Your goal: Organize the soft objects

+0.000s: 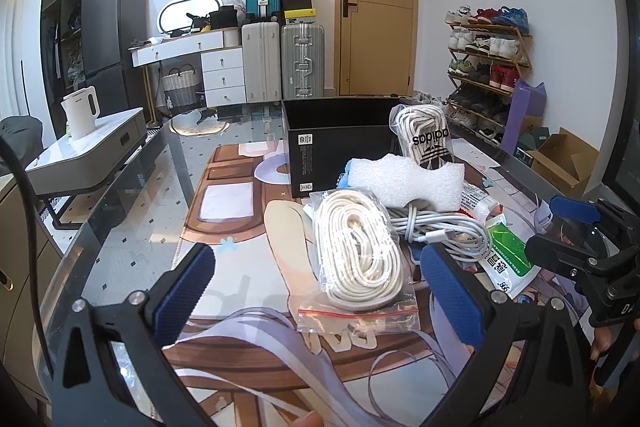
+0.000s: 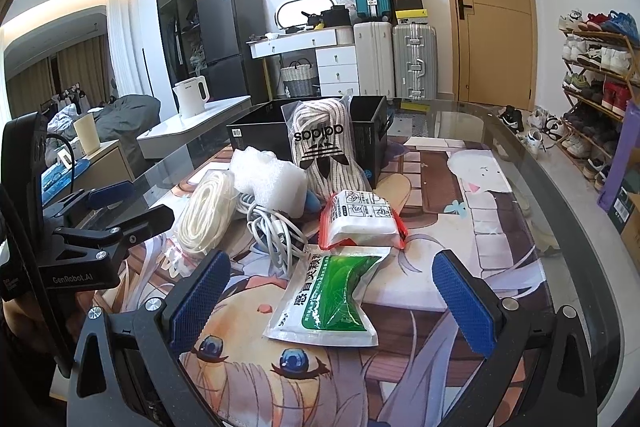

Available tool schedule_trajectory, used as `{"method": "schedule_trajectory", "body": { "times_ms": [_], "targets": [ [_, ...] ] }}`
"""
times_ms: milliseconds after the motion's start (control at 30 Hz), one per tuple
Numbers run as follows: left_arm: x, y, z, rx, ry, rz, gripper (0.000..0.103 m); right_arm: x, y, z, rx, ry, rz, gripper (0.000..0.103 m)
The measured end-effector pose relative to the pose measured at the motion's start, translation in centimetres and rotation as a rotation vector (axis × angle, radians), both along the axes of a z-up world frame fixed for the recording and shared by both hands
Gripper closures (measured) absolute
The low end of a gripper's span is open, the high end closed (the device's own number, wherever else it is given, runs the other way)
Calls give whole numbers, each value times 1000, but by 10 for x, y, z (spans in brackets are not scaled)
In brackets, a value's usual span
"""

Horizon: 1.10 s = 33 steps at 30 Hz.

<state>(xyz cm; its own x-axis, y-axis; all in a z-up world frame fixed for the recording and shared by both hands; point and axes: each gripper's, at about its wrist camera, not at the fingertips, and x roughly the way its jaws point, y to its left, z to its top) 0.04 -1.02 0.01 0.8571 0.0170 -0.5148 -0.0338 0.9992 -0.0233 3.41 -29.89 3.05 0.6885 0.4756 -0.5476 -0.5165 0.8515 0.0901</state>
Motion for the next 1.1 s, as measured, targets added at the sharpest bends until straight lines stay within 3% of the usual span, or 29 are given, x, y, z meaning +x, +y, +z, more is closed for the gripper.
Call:
{"method": "schedule_trajectory", "body": {
  "times_ms": [733,1100],
  "targets": [
    [2,1,-2,-2,0,1,0,3,2,-6,-18,8,2,1],
    [5,5,-1,7,18,-7,0,7,8,-3,-88,14,22,1]
  ]
}}
